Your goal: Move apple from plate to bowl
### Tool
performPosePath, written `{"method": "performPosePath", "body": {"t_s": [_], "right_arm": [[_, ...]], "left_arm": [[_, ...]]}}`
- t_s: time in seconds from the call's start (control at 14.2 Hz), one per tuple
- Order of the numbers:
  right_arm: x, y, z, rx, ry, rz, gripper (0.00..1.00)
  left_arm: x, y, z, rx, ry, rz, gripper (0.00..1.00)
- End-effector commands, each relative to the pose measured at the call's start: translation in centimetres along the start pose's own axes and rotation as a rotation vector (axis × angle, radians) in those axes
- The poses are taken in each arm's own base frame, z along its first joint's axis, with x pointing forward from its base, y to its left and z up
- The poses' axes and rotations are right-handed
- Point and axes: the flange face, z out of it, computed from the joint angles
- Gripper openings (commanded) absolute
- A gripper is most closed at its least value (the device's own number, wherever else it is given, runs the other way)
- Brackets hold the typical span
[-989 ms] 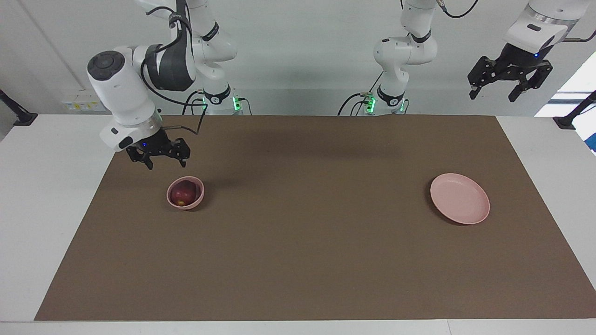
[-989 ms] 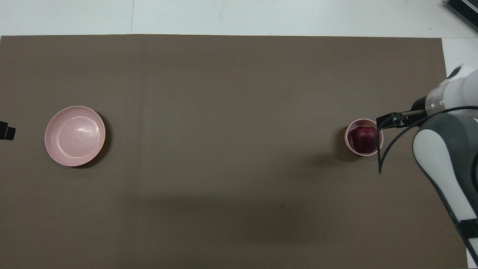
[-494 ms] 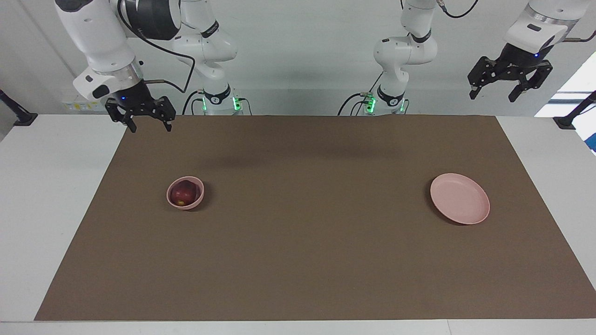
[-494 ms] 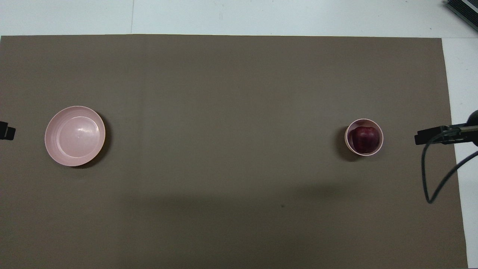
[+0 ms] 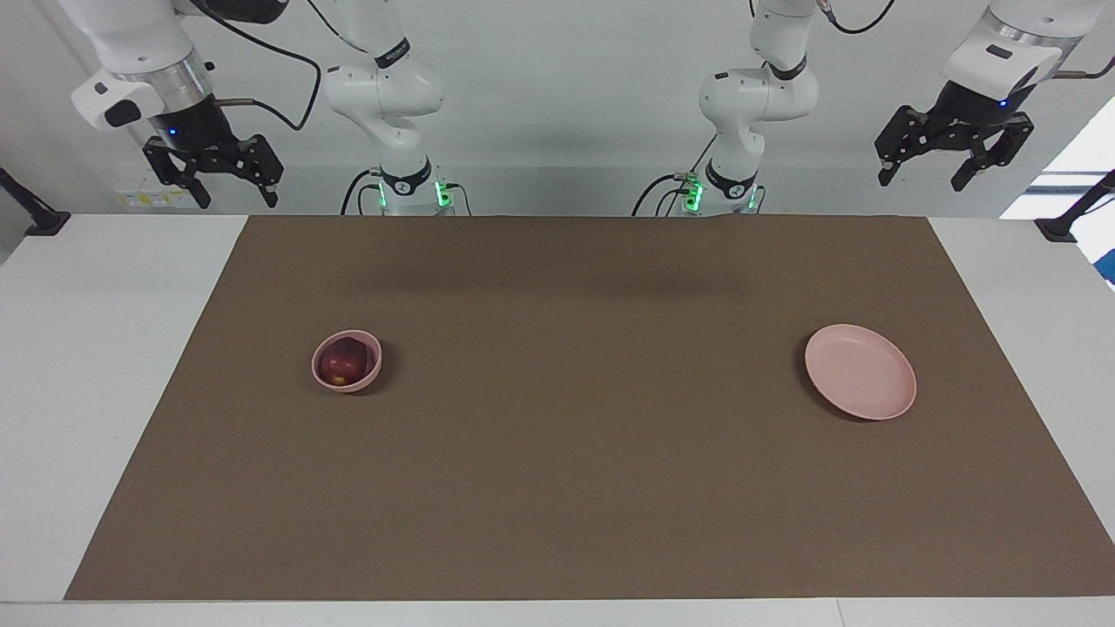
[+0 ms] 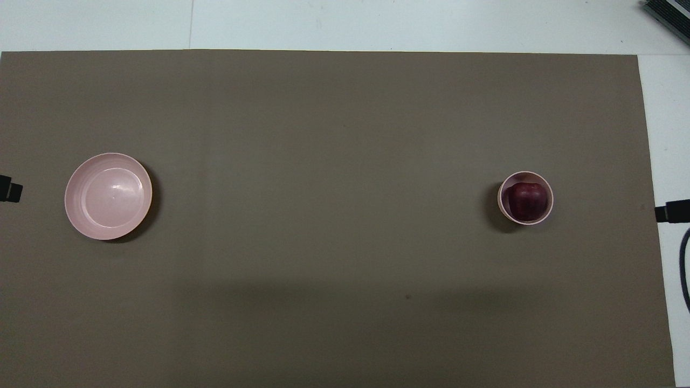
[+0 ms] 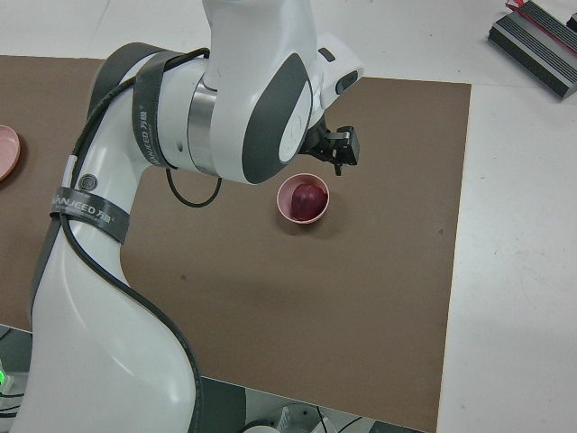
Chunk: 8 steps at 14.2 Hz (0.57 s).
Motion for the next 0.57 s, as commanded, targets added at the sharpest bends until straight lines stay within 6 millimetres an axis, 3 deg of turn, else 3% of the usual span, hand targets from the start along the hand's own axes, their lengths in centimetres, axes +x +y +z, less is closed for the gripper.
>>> {"method": "performPosePath", "body": {"t_s": [0.0,0.49], "right_arm": [[1.88,0.27,-2.07,-0.020,-0.011,-0.005,1.00],[1.78,-0.57,-2.03,-0.035,-0.002,-0.020,1.00]], "left_arm": [[-0.50,-0.29,-0.47,0.007,-0.007,0.001,1.00],[-0.50,-0.29,-0.47,0.007,-0.007,0.000,1.00]]}}
